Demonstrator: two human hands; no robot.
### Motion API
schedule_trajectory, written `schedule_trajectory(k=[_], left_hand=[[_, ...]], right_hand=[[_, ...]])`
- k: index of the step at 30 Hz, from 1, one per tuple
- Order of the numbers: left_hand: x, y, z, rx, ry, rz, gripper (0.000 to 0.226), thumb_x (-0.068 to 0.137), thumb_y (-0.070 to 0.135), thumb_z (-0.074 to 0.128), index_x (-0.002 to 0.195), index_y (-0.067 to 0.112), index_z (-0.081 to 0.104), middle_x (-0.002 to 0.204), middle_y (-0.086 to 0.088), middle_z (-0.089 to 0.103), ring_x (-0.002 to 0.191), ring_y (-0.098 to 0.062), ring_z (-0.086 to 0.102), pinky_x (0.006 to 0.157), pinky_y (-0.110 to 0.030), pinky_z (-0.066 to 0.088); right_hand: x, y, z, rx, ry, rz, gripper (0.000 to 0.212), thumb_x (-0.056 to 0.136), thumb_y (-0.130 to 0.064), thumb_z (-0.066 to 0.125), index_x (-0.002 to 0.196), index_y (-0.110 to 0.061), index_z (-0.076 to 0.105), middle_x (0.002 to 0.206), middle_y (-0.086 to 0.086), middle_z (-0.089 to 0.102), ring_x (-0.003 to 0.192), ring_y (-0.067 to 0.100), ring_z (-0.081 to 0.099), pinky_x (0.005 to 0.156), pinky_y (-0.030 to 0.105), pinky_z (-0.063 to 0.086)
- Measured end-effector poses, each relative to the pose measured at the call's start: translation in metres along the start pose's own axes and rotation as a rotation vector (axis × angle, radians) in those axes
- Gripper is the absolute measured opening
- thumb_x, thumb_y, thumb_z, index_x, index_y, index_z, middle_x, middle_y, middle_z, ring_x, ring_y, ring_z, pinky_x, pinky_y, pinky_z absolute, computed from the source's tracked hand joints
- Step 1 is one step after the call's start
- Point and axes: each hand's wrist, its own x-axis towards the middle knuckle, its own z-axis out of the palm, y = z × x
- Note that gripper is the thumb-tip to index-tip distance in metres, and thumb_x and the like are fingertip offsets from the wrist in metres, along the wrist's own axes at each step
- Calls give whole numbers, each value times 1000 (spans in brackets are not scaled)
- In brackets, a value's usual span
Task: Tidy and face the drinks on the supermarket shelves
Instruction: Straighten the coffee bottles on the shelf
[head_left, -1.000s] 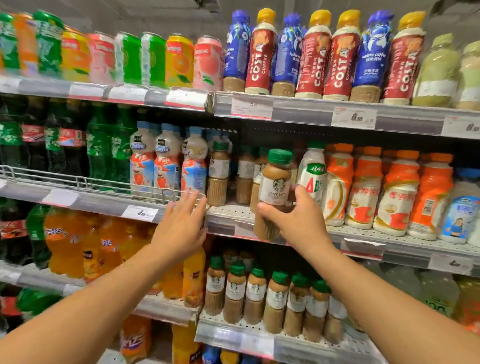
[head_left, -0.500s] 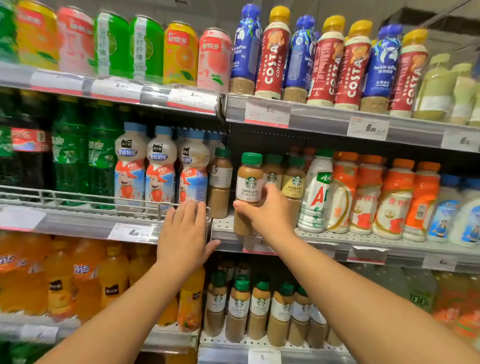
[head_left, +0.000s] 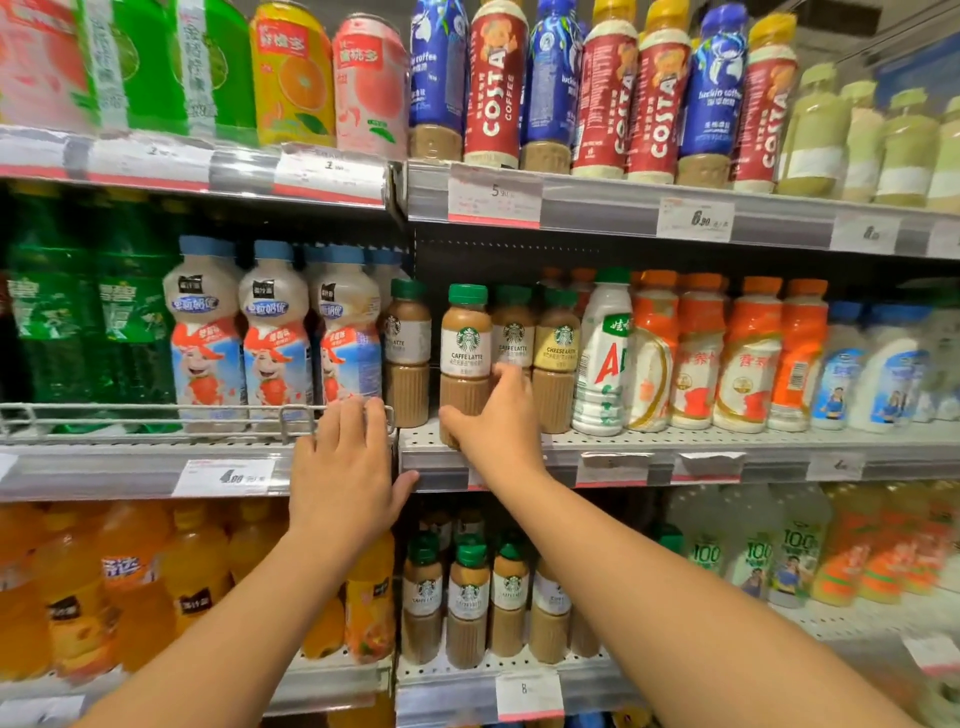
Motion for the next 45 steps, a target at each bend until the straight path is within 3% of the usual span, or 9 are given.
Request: schedule_trajectory(k=[4,12,22,29,34,37,40,43,45], left_hand=[[0,0,-1,6,-4,7,93,78,67,59,145,8,31,142,-15,39,130,-33,35,94,-46,45],[-1,0,-2,-15,-9,13,92,75,62,65,141,4,38,138,-18,44,126,-36,41,89,-47,48],[1,-2,4,-39,1,32,91,71,58,71,137,1,44,133,-21,49,121,-38,46,84,-48,49],[5,3,-4,34,-34,-14,89,75,69,56,140,11,36,134,-9,43,123,-28,40,88,-41,46],[7,10,-18,62,-91,-33,85,78,72,48,139,15,32,133,-6,41,123,-26,39,97,-41,41],[22,24,-41,27,-41,-7,85,82,67,49,146,14,29,136,-11,40,125,-28,39,102,-42,40],[63,56,-79,-44,155,105,81,79,50,66,143,9,39,143,-19,41,134,-37,37,103,-52,40],[113,93,-117,-64,321,197,79,78,40,70,144,7,41,150,-19,35,140,-38,30,109,-54,34],[139,114,-132,-30,281,195,83,81,43,67,149,11,32,157,-16,24,146,-33,18,115,-51,24]], right_hand=[[-2,4,1,-31,15,1,64,79,-42,74,132,-22,43,128,-3,51,107,13,51,75,23,43],[4,-3,12,-333,61,-56,50,86,-51,65,121,-20,46,116,-1,58,101,23,61,67,32,41],[10,-3,24,-372,65,-33,55,89,-50,62,128,-17,43,118,3,60,102,25,61,68,33,41],[8,-2,13,-264,-91,7,69,84,-40,72,138,-15,36,127,6,56,111,25,58,80,35,49],[13,9,-65,-252,-256,-190,43,86,-30,64,127,-22,51,110,-4,60,95,13,58,78,29,50],[40,19,-141,-278,-151,-358,32,89,-25,59,121,-21,59,109,-7,62,98,11,57,81,26,47],[80,16,-214,-326,72,-644,25,85,-12,60,109,-13,66,104,2,65,100,24,60,87,36,50],[121,15,-261,-462,236,-801,37,81,-9,63,118,-6,64,119,13,62,112,34,55,97,46,47],[139,18,-278,-578,173,-723,52,87,-19,60,138,-10,51,141,11,48,131,29,40,108,45,37]])
